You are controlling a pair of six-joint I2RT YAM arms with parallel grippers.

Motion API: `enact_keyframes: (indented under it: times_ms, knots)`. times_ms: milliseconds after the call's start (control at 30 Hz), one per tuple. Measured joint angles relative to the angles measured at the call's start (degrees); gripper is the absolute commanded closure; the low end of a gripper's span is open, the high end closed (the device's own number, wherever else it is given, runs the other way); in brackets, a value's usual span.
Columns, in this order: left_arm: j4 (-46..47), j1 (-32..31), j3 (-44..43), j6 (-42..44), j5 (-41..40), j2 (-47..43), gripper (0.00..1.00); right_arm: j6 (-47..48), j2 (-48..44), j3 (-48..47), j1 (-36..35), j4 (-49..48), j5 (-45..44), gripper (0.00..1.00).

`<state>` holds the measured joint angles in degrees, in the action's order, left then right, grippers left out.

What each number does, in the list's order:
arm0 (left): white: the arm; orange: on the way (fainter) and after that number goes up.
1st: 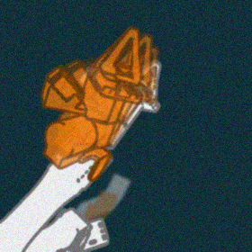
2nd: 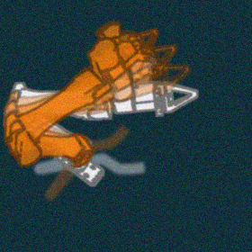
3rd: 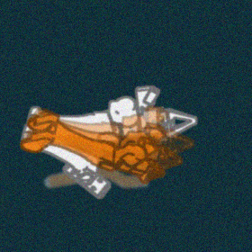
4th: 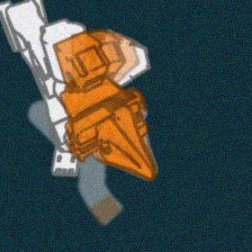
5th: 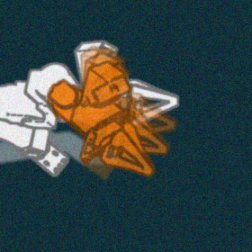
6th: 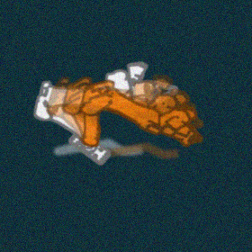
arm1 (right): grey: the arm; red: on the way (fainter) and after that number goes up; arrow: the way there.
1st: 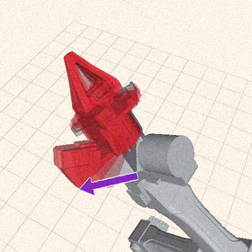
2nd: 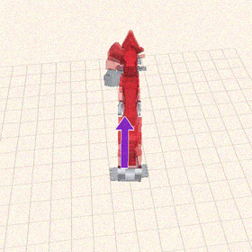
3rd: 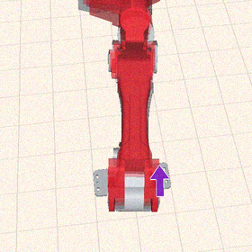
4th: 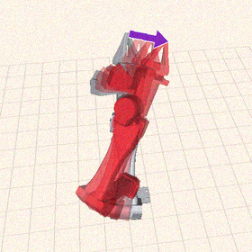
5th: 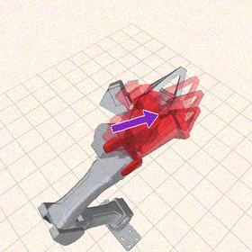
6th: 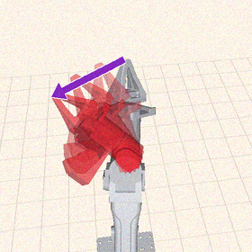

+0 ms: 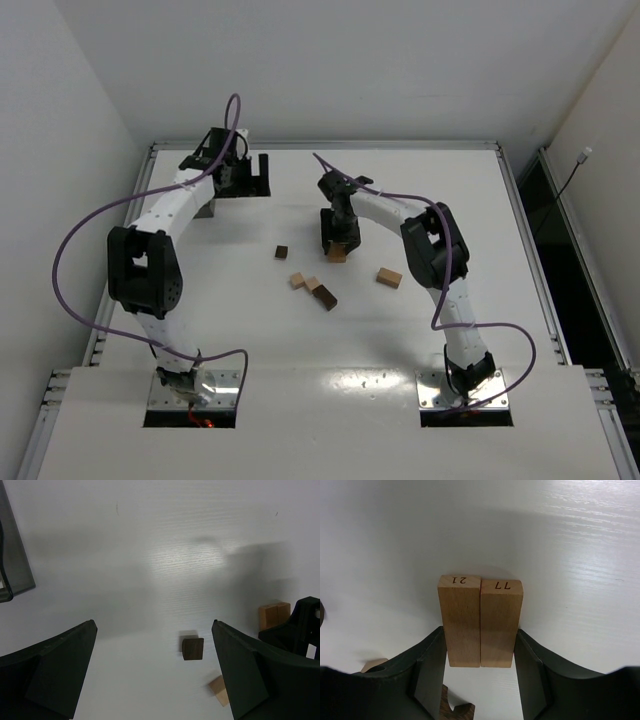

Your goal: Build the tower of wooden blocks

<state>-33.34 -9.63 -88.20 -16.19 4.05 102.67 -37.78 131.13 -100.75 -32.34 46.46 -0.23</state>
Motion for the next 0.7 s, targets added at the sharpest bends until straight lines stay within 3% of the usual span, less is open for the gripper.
enact_keyframes:
  times_ms: [133,233,300,467,533,700]
  knots:
    - [0.0,0.0,0.0,-0.2,0.0,0.8,0.01,-1.0,0.0,0.0,-0.2,0.3,-1.2,0.99]
    - [0.0,0.0,0.0,-0.4,0.0,0.9,0.01,-1.3,0.0,-0.1,-0.6,0.4,-2.3,0.85]
    - [0.0,0.0,0.0,-0.5,0.0,0.9,0.01,-1.3,0.0,-0.1,-0.8,0.4,-2.8,0.7]
    - [0.0,0.3,0.0,-0.5,0.0,0.9,0.01,-1.4,0.0,-0.1,-0.9,0.4,-3.1,0.48]
    - [0.0,0.4,0.0,-0.5,0.0,0.9,0.01,-1.5,0.0,-0.1,-0.9,0.4,-3.0,0.34]
    - [0.2,0.4,0.0,-0.6,0.0,0.9,0.01,-1.3,0.0,-0.1,-0.9,0.4,-2.2,0.21]
